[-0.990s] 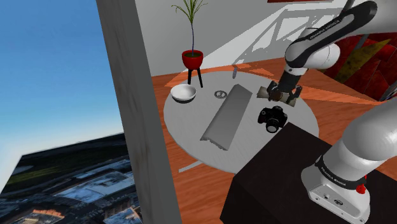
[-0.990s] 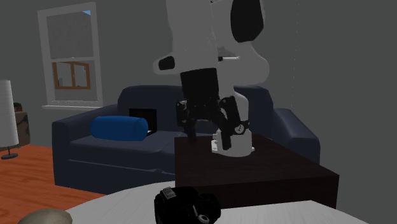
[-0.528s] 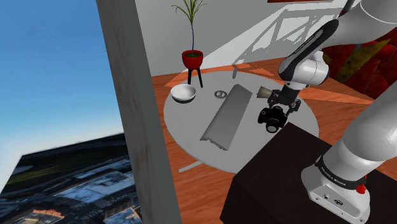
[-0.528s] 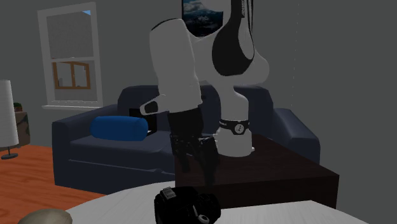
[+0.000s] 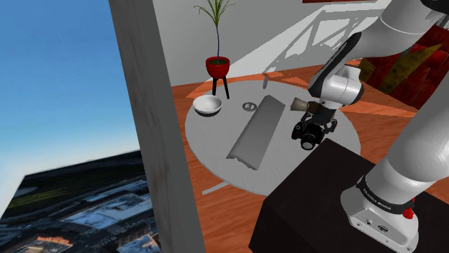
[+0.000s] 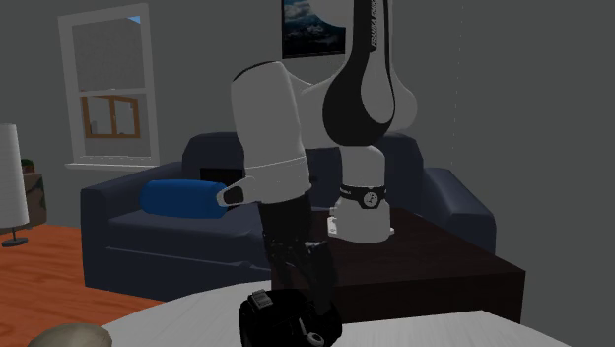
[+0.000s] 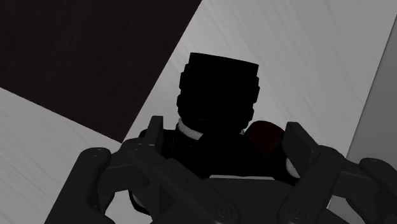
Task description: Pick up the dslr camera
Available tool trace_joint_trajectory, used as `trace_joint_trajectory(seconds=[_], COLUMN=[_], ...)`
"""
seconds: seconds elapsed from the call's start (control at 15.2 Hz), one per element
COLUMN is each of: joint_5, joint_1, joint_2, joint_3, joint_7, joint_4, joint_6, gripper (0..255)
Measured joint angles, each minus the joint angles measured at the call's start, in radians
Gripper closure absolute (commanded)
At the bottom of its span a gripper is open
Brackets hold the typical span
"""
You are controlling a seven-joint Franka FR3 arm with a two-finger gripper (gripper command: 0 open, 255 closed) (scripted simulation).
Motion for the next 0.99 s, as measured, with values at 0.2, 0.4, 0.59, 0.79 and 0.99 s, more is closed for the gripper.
trace_joint_trajectory(seconds=[0.2,0.4,0.59,0.79,0.99], joint_5=[0.01,0.011,0.011,-0.025,-0.107], joint_1=[-0.001,-0.001,-0.001,0.005,0.011], joint_2=[0.006,0.006,0.006,-0.019,-0.076], joint_3=[0.004,0.004,0.004,-0.009,-0.034], joint_7=[-0.007,-0.007,-0.007,0.022,0.085], joint_4=[0.002,0.002,0.002,-0.005,-0.018], joint_6=[0.002,0.002,0.002,-0.01,-0.04], gripper=[255,255,255,255,255])
